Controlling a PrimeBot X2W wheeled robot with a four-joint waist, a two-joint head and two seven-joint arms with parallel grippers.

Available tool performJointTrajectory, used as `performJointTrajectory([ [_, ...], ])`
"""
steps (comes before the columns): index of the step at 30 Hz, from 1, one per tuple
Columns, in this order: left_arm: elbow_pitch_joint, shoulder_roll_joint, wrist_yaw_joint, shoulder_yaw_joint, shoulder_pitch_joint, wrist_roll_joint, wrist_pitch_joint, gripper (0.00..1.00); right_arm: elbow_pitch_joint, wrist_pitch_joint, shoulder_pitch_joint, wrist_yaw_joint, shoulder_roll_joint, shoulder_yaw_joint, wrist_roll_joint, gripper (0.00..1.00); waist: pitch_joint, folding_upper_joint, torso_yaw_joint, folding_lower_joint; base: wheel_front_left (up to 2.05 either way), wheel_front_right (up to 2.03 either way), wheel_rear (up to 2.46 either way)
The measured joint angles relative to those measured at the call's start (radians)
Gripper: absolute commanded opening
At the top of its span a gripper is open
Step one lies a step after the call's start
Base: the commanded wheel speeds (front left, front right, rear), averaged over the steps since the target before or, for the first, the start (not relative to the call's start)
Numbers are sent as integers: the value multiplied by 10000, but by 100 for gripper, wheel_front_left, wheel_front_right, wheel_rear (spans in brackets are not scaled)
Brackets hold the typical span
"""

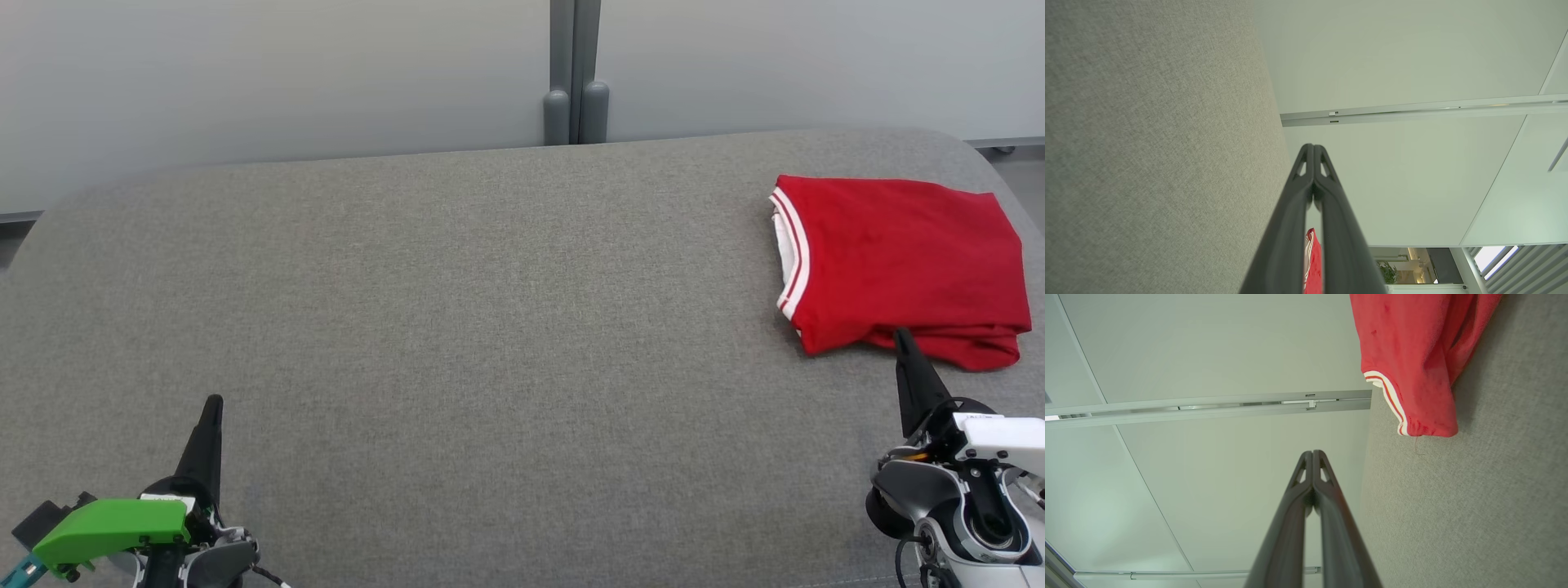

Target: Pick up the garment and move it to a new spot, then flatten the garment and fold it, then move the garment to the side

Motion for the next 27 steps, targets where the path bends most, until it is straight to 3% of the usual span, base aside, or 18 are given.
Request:
performJointTrajectory([
  [27,6,-2,-2,15,-91,0,73,0,21,2,-3,29,23,-23,-13,0,-1,0,0,0,0,0,0],
])
